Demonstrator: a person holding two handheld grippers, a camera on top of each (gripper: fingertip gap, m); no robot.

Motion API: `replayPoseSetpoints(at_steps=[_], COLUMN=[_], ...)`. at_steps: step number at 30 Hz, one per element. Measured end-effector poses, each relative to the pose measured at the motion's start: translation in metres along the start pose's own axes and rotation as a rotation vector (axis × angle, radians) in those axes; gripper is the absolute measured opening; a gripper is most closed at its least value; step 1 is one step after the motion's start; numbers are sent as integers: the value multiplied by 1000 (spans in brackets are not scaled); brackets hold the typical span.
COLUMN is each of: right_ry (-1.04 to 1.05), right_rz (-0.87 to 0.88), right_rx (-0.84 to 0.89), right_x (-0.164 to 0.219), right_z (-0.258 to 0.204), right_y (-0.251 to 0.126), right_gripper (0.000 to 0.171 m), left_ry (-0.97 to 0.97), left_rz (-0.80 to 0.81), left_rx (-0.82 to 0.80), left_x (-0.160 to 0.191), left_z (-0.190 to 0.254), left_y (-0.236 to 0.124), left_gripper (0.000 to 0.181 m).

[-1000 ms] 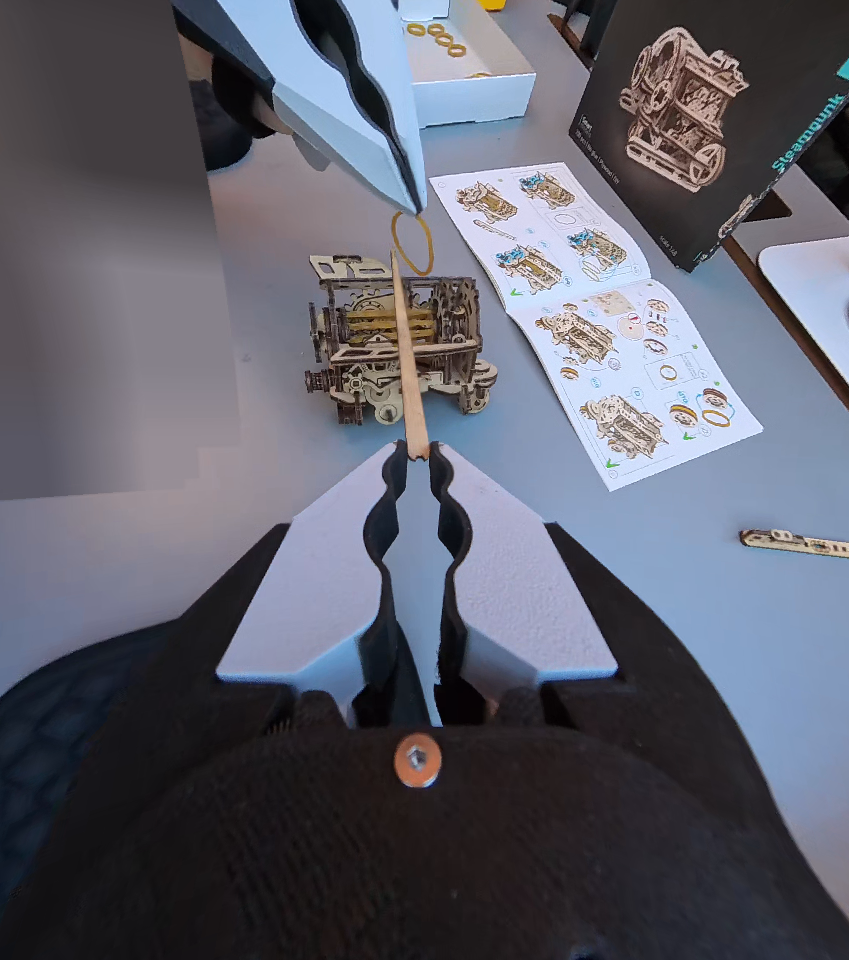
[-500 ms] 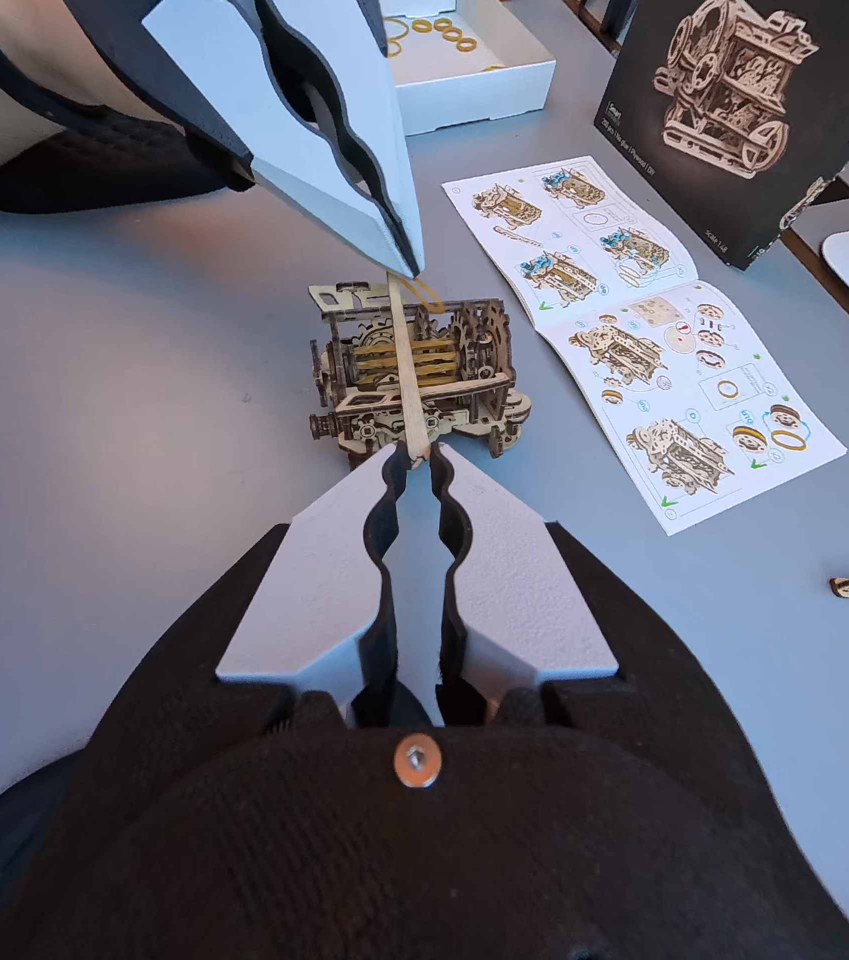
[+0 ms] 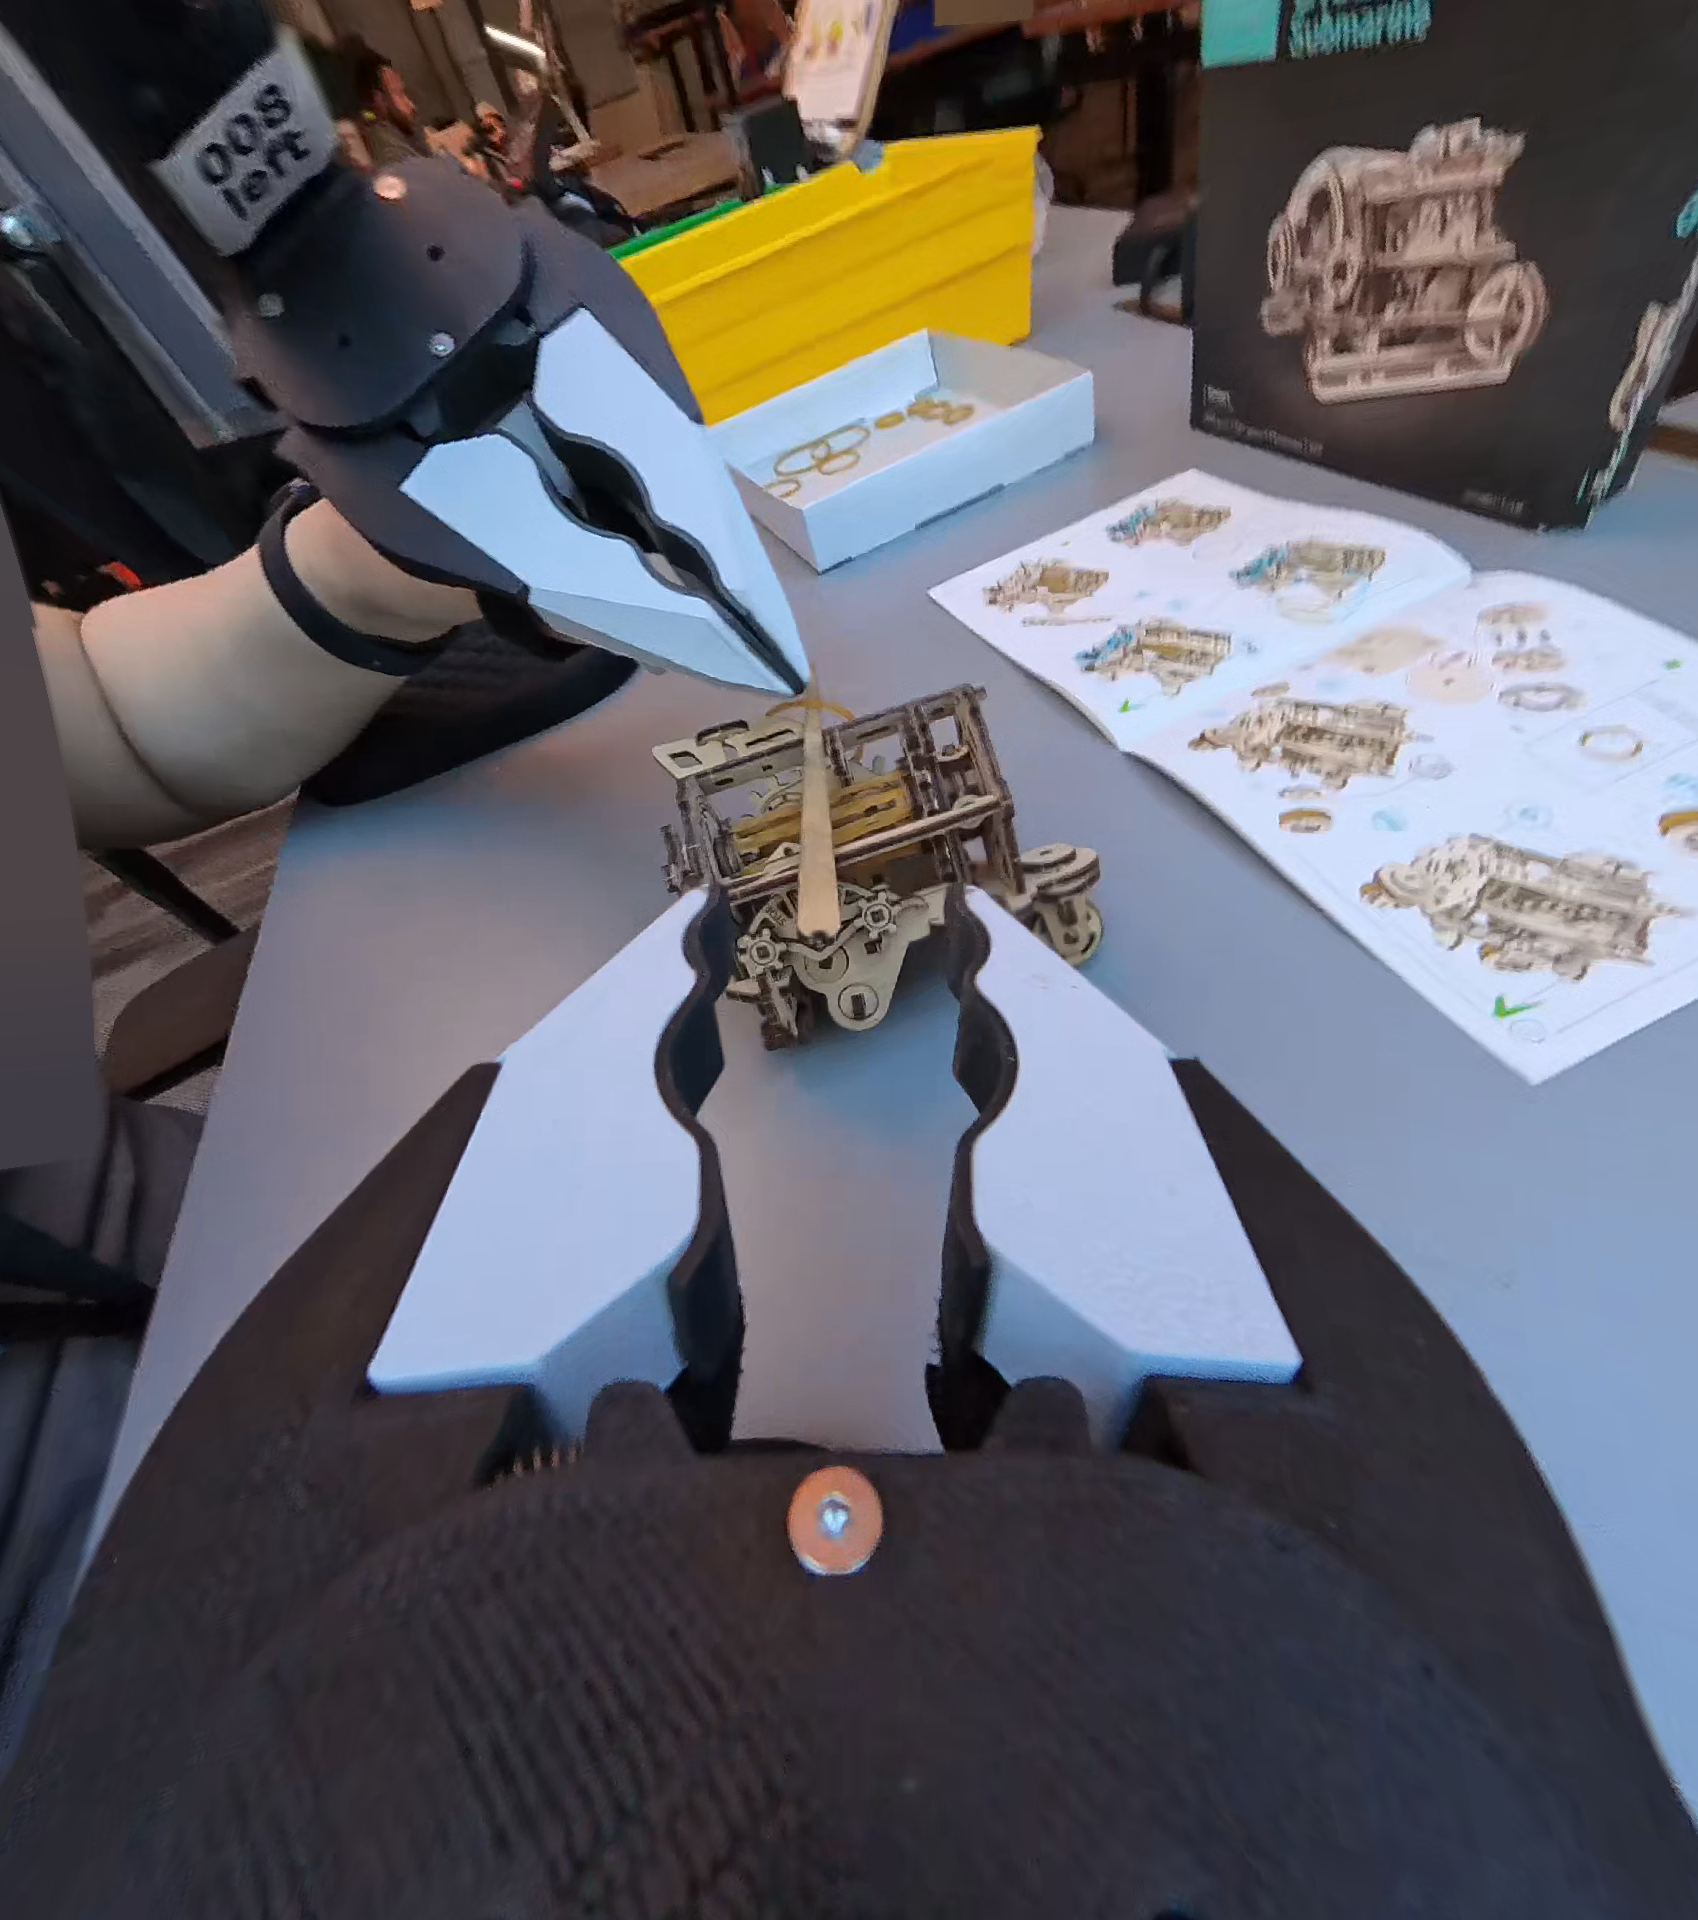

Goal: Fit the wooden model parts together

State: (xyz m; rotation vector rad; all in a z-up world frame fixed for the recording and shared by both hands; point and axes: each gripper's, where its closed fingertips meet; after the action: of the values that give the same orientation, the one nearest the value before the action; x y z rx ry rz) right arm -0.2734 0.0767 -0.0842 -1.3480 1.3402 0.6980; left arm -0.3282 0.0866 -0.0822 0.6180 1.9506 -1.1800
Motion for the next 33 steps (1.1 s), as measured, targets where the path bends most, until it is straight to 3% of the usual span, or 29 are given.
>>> replayPoseSetpoints(at_steps=[3, 10, 15, 21, 24, 29, 33], right_ry=[181, 482, 447, 475, 474, 480, 472], right_rz=[-59, 132, 221, 163, 151, 168, 192], right_rx=[3, 92, 236, 169, 149, 115, 94], right_x=[8, 4, 2, 7, 8, 5, 1], right_z=[-2, -3, 6, 2, 1, -1, -3], right_y=[8, 12, 9, 17, 20, 19, 17], right_gripper=[41, 36, 30, 28, 15, 10, 8], left_ry=[-5, -5, -3, -32, -60, -168, -270], left_rz=[5, 12, 19, 46, 72, 144, 164], left_rx=[1, 7, 22, 44, 41, 71, 78], left_x=[-1, -2, -4, -8, -12, -19, -17], left_z=[0, 0, -1, -1, -4, -11, -22], left_y=[0, 0, -1, -3, -5, -12, -20], left_gripper=[0, 0, 0, 0, 0, 0, 12])
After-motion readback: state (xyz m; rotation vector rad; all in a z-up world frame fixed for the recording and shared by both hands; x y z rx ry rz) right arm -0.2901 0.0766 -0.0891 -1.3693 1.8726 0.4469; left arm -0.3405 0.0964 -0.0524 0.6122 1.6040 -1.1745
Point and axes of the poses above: each gripper's, where its closed fingertips meet, y out along the fingers, x out of its underside, z = x × y across the jaws, and after that the axes turned 3 degrees about -x, right-handed
